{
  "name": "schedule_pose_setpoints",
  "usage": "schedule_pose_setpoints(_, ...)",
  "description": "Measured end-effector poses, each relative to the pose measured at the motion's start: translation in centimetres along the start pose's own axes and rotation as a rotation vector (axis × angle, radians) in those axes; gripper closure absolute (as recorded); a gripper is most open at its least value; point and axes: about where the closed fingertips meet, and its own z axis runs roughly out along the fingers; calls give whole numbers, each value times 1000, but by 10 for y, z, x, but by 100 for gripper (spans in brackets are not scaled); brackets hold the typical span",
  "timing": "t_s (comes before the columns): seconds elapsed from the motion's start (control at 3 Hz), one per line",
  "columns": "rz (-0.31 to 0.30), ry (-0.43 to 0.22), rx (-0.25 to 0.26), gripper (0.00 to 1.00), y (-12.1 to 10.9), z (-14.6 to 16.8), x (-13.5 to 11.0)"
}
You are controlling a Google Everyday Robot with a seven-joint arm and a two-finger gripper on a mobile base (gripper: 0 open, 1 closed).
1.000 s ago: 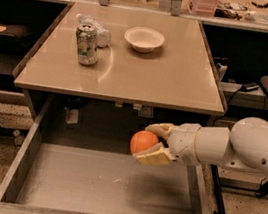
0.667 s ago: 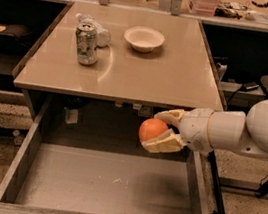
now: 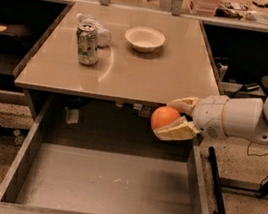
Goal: Pick orange from top drawer and place on counter
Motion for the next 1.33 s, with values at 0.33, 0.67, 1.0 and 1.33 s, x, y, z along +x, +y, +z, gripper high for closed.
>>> schedule_pose_setpoints(0.33,16,-33,26,100,-2,5,-3)
schedule_pose_setpoints(0.67,0,-53,70,100,-12,5,-12)
schedule_pose_setpoints(1.0,-83,-61,165,100,-48,-11,-45)
schedule_pose_setpoints(1.33,-140,-42,202,100,-72,-24,-66)
